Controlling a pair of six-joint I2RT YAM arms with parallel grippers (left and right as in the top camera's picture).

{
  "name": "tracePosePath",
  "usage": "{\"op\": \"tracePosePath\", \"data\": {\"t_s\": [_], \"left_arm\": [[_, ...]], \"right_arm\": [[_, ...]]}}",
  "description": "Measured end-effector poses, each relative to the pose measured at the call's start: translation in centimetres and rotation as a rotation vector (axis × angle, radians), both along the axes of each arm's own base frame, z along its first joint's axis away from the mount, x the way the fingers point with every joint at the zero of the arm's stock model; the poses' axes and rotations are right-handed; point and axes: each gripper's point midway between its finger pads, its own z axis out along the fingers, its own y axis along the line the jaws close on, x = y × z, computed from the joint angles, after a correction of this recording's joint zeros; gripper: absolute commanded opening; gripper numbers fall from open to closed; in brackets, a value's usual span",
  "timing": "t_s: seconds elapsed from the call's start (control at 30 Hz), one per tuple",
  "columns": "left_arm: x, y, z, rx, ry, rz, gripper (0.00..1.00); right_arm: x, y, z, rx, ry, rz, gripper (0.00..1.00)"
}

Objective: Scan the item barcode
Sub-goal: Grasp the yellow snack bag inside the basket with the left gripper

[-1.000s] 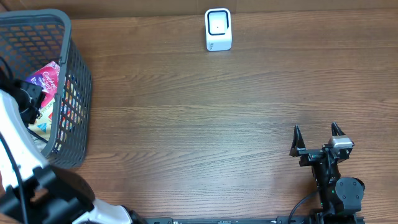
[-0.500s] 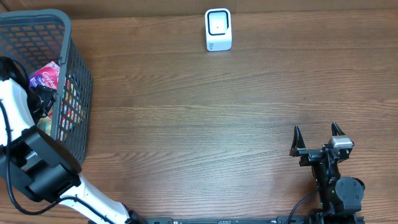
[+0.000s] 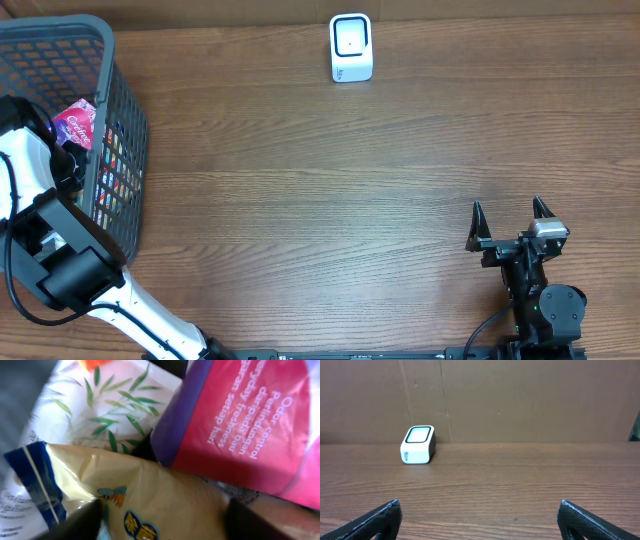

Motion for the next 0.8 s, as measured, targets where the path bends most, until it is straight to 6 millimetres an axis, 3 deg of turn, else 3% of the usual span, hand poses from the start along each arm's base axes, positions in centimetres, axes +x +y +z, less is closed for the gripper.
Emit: {"op": "tracePosePath", "data": {"t_s": [0.03, 0.07, 0.27, 0.4, 0.67, 0.7, 0.77, 0.8], "left_arm": [[0.1, -0.1, 0.0, -0.005, -0.002, -0.003, 0.27], [0.0, -0.2, -0.1, -0.009, -0.001, -0.005, 0.04], [-0.8, -0.9, -0.1, -0.056, 0.029, -0.024, 0.04], [-1.1, -1.2, 1.0, -0.129, 0.036, -0.005, 0.04], [2.4, -0.5, 8.7, -0.097, -0.151, -0.016, 0.04], [2.5, -0.7, 9.4, -0.087, -0.160, -0.031, 0.13], [2.5, -1.1, 10.0, -0.074, -0.154, -0.072, 0.79], [2.6, -1.4, 9.7, -0.066, -0.136, -0.093, 0.93]], "right_arm": [[0.0, 0.0, 0.0, 0.000, -0.001, 0.000, 1.00], [0.0, 0.0, 0.0, 0.000, 0.000, 0.000, 1.00], [0.0, 0.0, 0.0, 0.000, 0.000, 0.000, 1.00], [0.0, 0.0, 0.0, 0.000, 0.000, 0.000, 1.00], [0.0, 0.0, 0.0, 0.000, 0.000, -0.001, 1.00], [0.0, 0.0, 0.0, 0.000, 0.000, 0.000, 1.00], [0.0, 0.0, 0.0, 0.000, 0.000, 0.000, 1.00], [0.0, 0.0, 0.0, -0.001, -0.001, 0.000, 1.00]]}}
